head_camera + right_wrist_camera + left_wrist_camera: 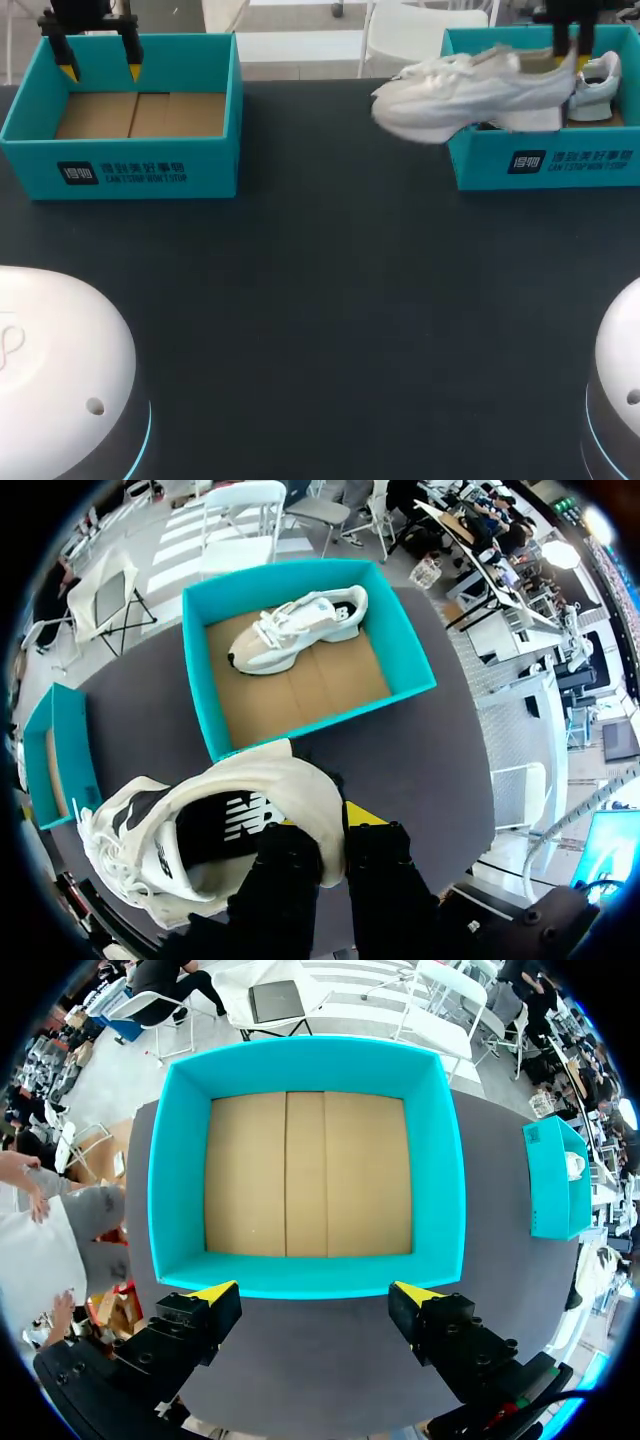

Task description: Take the shoe out of the shoebox, open the shoe tongue, remove and reinsert the insole, then place the shoe into the shoebox

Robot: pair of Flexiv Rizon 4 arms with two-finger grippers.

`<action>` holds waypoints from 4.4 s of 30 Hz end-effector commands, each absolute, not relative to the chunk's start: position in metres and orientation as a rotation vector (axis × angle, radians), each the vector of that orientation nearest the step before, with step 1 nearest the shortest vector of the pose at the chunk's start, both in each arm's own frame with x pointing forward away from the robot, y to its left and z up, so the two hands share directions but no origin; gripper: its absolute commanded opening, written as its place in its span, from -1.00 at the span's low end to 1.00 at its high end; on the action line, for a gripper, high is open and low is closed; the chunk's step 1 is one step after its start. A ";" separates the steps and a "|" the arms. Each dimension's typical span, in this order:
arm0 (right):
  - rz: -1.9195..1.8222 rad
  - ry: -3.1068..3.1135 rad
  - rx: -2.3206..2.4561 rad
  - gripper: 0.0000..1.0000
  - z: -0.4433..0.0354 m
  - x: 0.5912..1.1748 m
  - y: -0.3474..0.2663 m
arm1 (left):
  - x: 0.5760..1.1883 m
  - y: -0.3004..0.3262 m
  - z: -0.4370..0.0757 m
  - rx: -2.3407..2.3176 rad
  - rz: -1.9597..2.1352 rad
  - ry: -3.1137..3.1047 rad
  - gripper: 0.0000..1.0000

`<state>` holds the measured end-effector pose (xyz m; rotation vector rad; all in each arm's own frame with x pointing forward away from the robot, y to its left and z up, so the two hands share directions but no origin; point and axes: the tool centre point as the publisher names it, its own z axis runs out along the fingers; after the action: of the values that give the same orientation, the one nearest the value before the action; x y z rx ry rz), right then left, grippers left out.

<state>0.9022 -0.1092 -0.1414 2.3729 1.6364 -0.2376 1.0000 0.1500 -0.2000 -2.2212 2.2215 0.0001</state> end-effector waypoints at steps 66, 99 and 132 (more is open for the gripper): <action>-0.277 1.662 2.427 -1.00 -0.364 0.725 0.098 | 1.000 0.150 -0.200 -2.221 0.000 2.222 1.00; 0.002 2.901 1.441 1.00 -0.236 0.702 0.125 | 1.000 0.150 -0.200 -2.221 0.000 2.222 1.00; 0.474 3.155 0.368 1.00 -0.243 0.744 0.067 | 1.000 0.150 -0.200 -2.221 0.000 2.222 1.00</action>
<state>0.7428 0.0715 -0.2400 0.4276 3.1526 0.4000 0.9999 0.1499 -0.2000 -2.2212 2.2216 0.0001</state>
